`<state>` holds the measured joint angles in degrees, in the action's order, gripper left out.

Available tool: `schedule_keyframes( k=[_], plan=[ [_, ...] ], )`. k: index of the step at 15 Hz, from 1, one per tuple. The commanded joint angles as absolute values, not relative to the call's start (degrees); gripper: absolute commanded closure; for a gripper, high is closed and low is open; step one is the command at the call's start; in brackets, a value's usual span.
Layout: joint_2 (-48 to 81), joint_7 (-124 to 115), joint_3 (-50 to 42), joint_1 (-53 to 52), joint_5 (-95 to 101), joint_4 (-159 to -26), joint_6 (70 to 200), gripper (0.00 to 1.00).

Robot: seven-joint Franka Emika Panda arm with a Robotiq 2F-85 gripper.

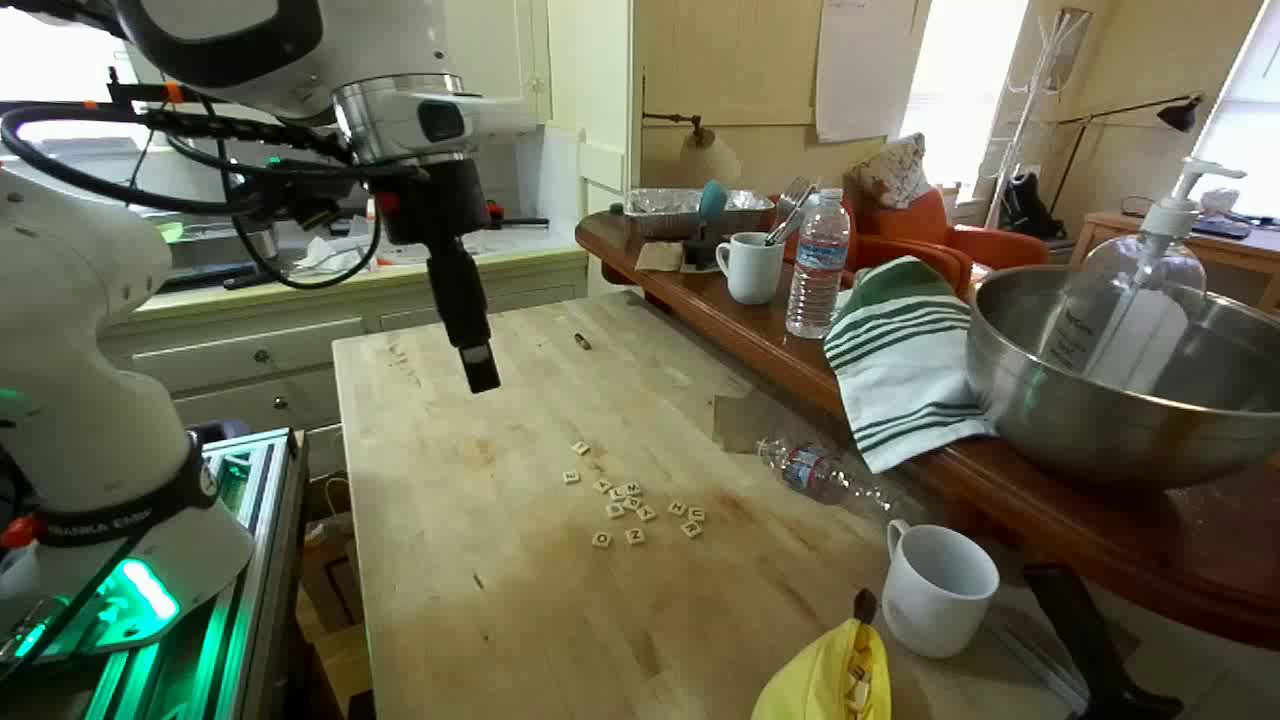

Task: Align the blocks on the table

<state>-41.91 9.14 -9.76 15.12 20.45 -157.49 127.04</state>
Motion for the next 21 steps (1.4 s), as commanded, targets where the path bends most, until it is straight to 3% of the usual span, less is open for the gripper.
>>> schedule_keyframes(
  k=[1,7,13,21],
  plan=[
    [-42.0,9.1,-9.8,15.0,20.5,-157.4,126.8,0.0],
    [-42.0,9.1,-9.8,15.0,20.5,-157.4,126.8,0.0],
    [-28.8,15.4,-8.6,3.6,16.4,-156.7,136.4,0.0],
    [-10.5,35.8,-14.4,-7.3,-2.6,-153.5,150.2,0.0]
  ],
)
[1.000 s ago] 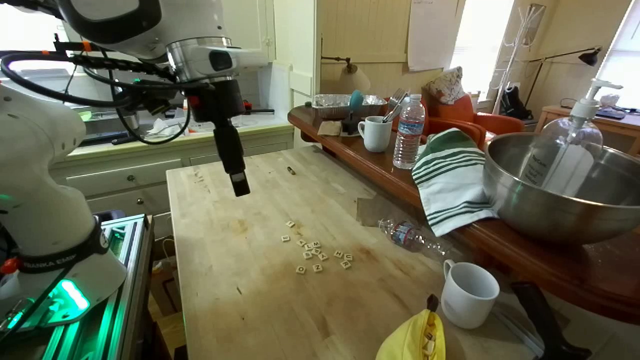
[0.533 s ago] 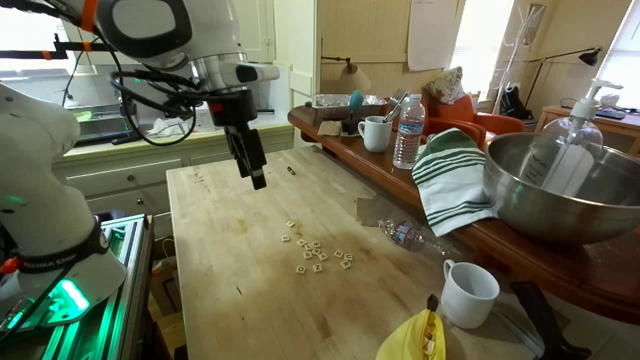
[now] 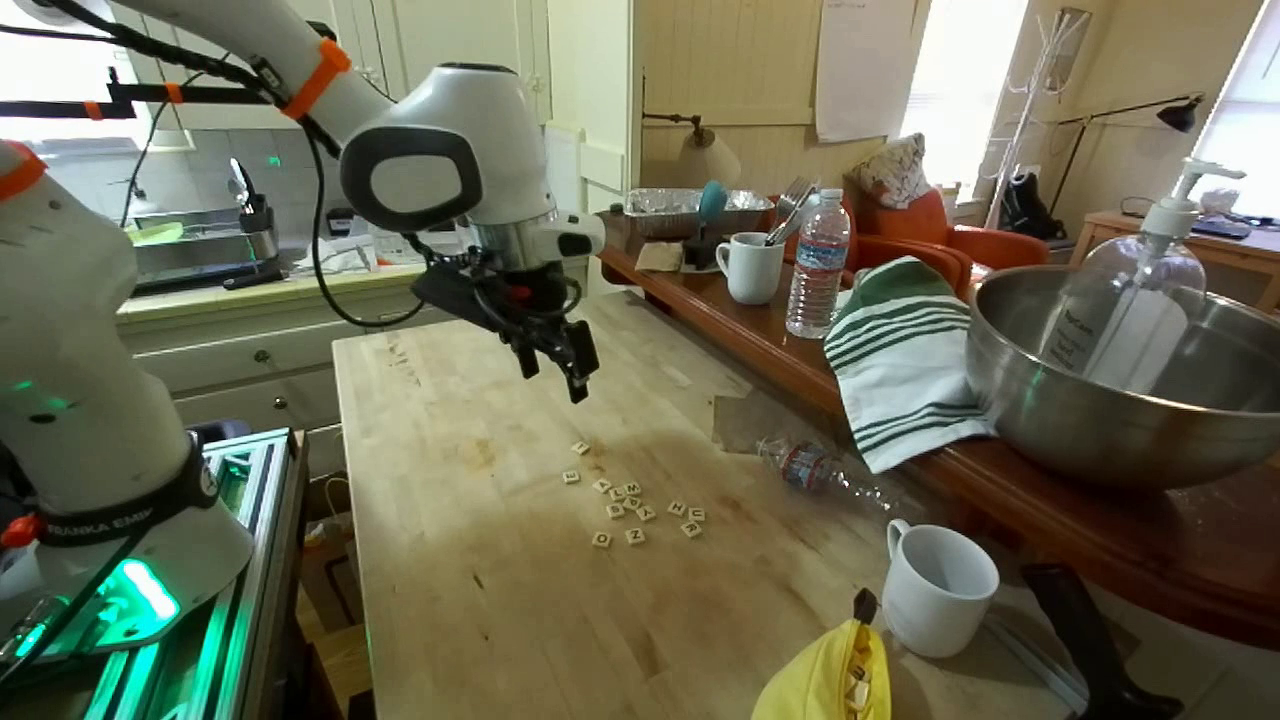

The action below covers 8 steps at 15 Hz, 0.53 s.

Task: Align the blocks on the table

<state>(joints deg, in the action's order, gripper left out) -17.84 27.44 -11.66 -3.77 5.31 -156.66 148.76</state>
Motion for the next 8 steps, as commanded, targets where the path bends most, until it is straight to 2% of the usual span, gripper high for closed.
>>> schedule_keyframes(
  k=[1,4,5,8],
  plan=[
    [-8.8,38.5,-14.6,-7.9,-5.4,-152.7,149.6,0.0],
    [-3.8,43.6,-12.4,-6.7,-10.8,-149.6,146.9,0.0],
    [-8.3,40.6,-10.8,-4.5,-7.9,-153.0,148.8,0.0],
    [-4.8,42.0,-9.8,-4.0,-9.3,-151.0,148.8,0.0]
  ],
)
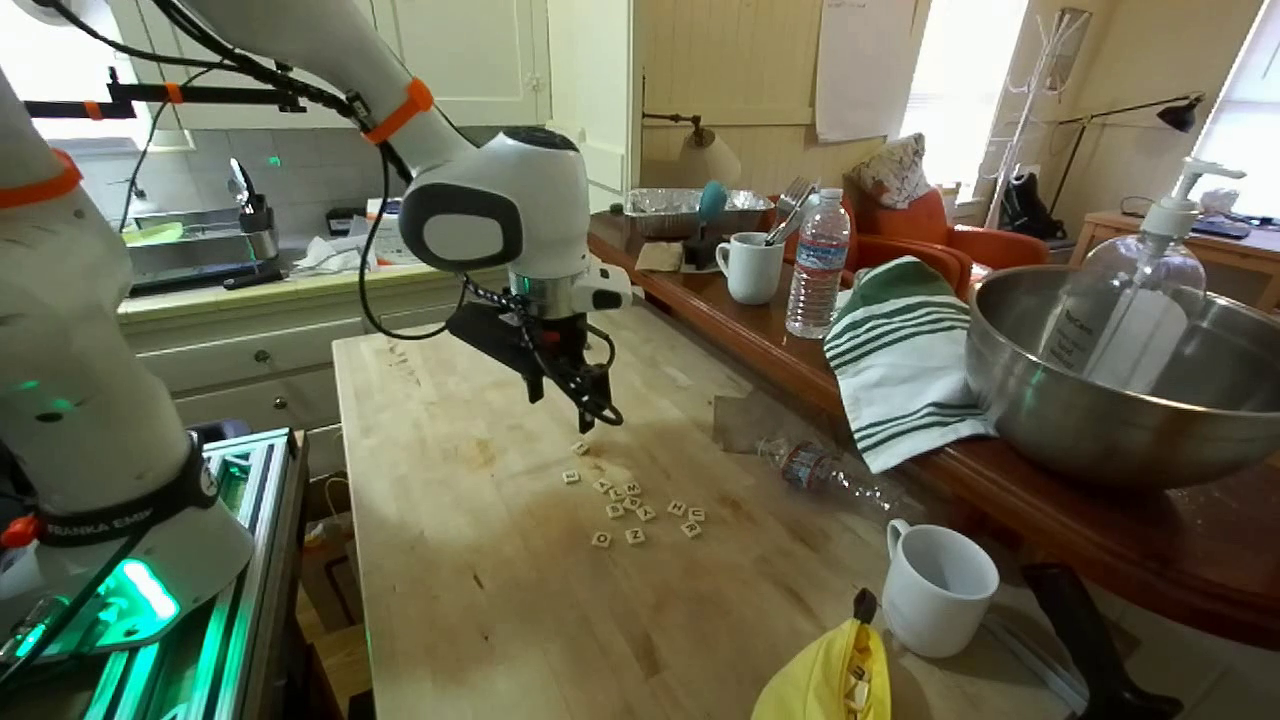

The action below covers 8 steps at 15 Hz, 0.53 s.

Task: Align the blocks on the table

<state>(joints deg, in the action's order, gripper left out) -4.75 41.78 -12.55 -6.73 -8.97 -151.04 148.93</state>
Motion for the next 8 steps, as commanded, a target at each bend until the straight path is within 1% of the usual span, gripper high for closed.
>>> schedule_keyframes(
  k=[1,8],
  plan=[
    [-4.4,42.0,-9.7,-3.9,-9.4,-150.8,148.8,0.0],
    [0.8,33.5,-5.7,-2.3,-8.5,-149.3,152.2,0.0]
  ],
)
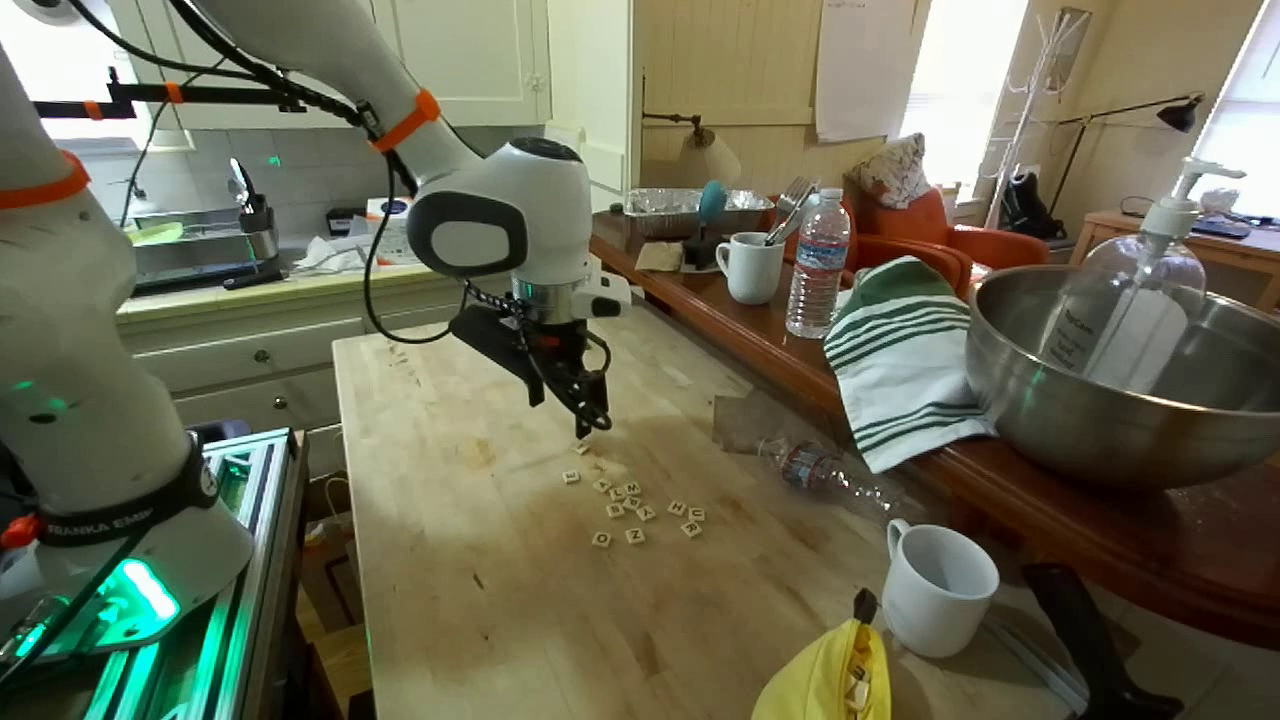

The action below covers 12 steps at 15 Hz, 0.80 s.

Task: Align the blocks on the table

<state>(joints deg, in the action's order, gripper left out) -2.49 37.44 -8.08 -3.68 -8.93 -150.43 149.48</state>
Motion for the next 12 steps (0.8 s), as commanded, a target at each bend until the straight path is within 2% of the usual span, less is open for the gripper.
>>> schedule_keyframes(
  k=[1,3,4,5,6,12],
  plan=[
    [1.5,32.2,-5.1,-2.1,-7.8,-149.2,153.1,0.0],
    [2.7,29.6,-4.2,-1.6,-6.0,-149.2,155.4,0.0],
    [3.4,28.3,-4.0,-1.4,-5.2,-149.1,156.7,0.25],
    [3.9,27.9,-3.7,-1.2,-5.0,-149.1,157.5,0.25],
    [4.7,27.0,-3.5,-0.9,-4.3,-148.9,158.6,0.32],
    [7.1,24.6,-2.3,0.2,-0.6,-148.4,160.2,0.81]
  ],
)
